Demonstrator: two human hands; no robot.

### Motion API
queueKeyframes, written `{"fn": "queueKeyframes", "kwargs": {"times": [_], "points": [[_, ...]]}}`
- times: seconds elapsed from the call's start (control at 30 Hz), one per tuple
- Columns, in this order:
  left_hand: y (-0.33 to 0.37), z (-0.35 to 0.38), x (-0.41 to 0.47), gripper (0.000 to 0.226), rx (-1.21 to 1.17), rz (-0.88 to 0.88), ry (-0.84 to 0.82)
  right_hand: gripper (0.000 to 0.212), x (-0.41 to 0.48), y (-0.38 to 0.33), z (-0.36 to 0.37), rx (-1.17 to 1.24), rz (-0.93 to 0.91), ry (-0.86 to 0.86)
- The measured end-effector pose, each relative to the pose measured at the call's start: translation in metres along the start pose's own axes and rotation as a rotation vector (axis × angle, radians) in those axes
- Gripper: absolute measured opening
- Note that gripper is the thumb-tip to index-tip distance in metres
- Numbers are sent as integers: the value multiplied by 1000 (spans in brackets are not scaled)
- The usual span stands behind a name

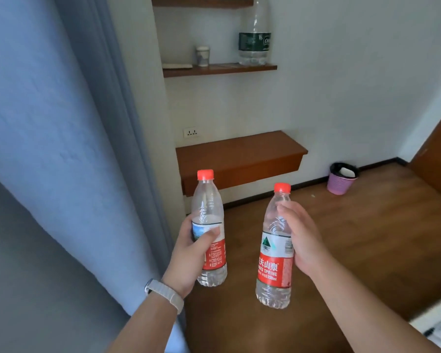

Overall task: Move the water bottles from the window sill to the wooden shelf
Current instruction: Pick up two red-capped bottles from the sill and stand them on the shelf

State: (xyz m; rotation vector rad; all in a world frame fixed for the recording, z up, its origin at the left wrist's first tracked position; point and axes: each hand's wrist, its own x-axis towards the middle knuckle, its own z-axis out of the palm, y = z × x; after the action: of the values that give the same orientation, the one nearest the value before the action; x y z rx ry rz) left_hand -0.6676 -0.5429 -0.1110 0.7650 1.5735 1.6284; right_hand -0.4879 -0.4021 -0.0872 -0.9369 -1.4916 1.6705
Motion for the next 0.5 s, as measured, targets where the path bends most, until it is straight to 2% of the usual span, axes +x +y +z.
{"fn": "queueKeyframes", "kwargs": {"times": [0.2,0.4,0.5], "points": [[-2,15,57,67,7,-54,18,40,62,4,-9,8,18,-15],[-6,50,144,70,34,-106,68,62,165,6,-43,16,22,-41],[-3,76,197,68,58,-122,83,61,218,0,-67,41,49,-30]]}}
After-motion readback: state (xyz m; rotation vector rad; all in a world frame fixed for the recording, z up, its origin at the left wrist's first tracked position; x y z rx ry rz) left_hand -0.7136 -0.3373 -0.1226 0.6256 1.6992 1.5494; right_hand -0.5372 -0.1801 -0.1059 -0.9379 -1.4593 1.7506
